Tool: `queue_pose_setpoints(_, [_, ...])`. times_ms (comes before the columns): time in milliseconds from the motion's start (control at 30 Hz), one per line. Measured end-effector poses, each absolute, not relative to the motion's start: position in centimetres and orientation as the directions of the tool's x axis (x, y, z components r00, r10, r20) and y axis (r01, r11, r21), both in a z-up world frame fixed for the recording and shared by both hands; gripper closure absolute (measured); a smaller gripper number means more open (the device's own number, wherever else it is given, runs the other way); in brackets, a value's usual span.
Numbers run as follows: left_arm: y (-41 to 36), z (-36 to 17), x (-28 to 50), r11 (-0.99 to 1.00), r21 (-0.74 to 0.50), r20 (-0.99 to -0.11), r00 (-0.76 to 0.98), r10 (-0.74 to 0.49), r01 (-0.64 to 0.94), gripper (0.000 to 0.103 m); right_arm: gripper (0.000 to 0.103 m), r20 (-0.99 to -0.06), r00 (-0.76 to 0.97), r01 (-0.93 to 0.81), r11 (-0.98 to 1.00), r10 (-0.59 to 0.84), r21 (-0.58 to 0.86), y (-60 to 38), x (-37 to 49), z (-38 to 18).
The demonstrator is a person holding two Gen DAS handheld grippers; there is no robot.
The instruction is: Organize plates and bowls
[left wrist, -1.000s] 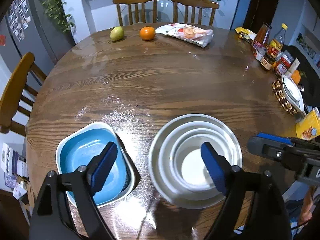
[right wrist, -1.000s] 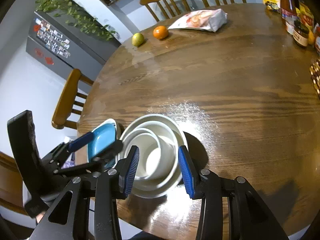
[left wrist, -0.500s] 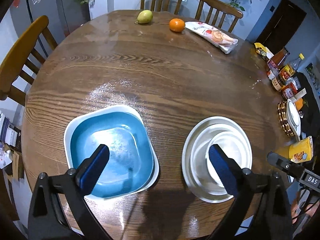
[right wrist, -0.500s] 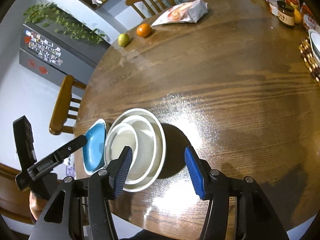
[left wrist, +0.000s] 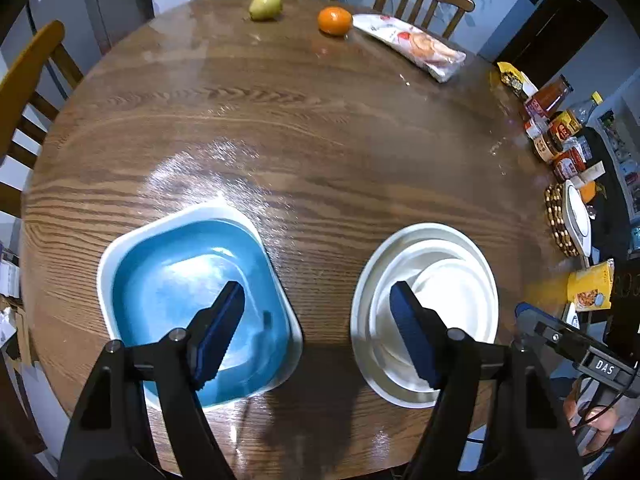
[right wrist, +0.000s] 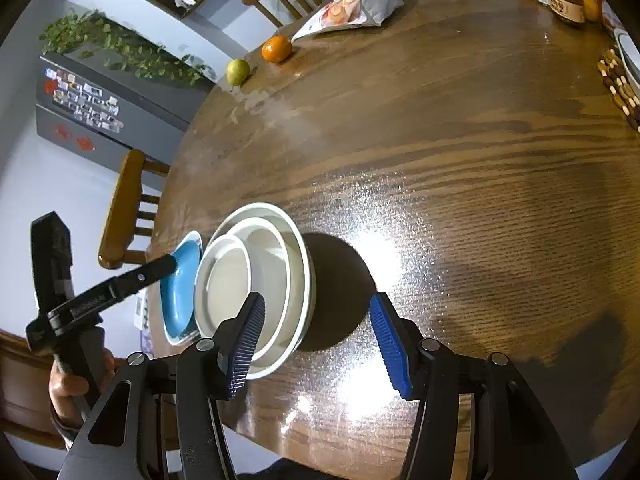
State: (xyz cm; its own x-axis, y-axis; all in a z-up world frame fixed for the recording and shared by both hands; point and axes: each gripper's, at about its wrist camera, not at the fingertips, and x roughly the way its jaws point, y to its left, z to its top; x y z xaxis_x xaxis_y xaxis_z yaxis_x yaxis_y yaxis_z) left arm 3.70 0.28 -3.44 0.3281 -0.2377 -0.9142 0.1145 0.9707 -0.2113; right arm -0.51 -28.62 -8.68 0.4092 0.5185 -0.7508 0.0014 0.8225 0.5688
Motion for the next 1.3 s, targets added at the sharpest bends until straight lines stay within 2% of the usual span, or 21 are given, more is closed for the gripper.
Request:
queue_pose_setpoints(100, [0.1, -3.7, 3.9, 0.969, -0.213, -0.917, 0.317, -0.242, 0.123, 0.035, 0.047, -0.751, 0.413, 0.001, 0.824, 0.516, 0.567, -28.8, -0.4, -8.9])
queue_pose_setpoints(200, [0.1, -4.0, 4.1, 0.970, -0.208, -0.922, 0.307, -0.238, 0.125, 0.052, 0.047, -0.753, 0.409, 0.004, 0.824, 0.516, 0.566, -28.8, -0.4, -9.2])
queue_pose_setpoints(300, [-0.1, -4.1, 4.2, 0.973, -0.191, -0.927, 0.301, -0.222, 0.130, 0.053, 0.049, -0.750, 0.405, 0.007, 0.818, 0.523, 0.575, -28.7, -0.3, -9.4])
queue_pose_setpoints(400, [-0.3, -4.3, 4.3, 0.973, -0.184, -0.931, 0.293, -0.218, 0.140, 0.053, 0.056, -0.750, 0.398, -0.004, 0.819, 0.528, 0.574, -28.6, -0.2, -9.4])
queue_pose_setpoints(533, [-0.7, -4.5, 4.2, 0.973, -0.168, -0.934, 0.289, -0.209, 0.161, 0.053, 0.058, -0.750, 0.395, -0.008, 0.818, 0.530, 0.575, -28.4, -0.2, -9.5])
queue_pose_setpoints(600, [-0.9, -4.7, 4.3, 0.974, -0.154, -0.938, 0.286, -0.197, 0.166, 0.053, 0.065, -0.753, 0.393, -0.008, 0.821, 0.528, 0.571, -28.3, -0.2, -9.5])
queue_pose_setpoints(733, [-1.1, -5.0, 4.4, 0.973, -0.145, -0.943, 0.274, -0.191, 0.177, 0.053, 0.069, -0.764, 0.382, -0.012, 0.829, 0.520, 0.559, -28.0, -0.2, -9.7])
queue_pose_setpoints(1300, [-2.1, -6.2, 4.6, 0.977, -0.086, -0.954, 0.267, -0.138, 0.197, 0.054, 0.073, -0.787, 0.369, -0.029, 0.853, 0.494, 0.521, -27.1, 0.0, -9.8])
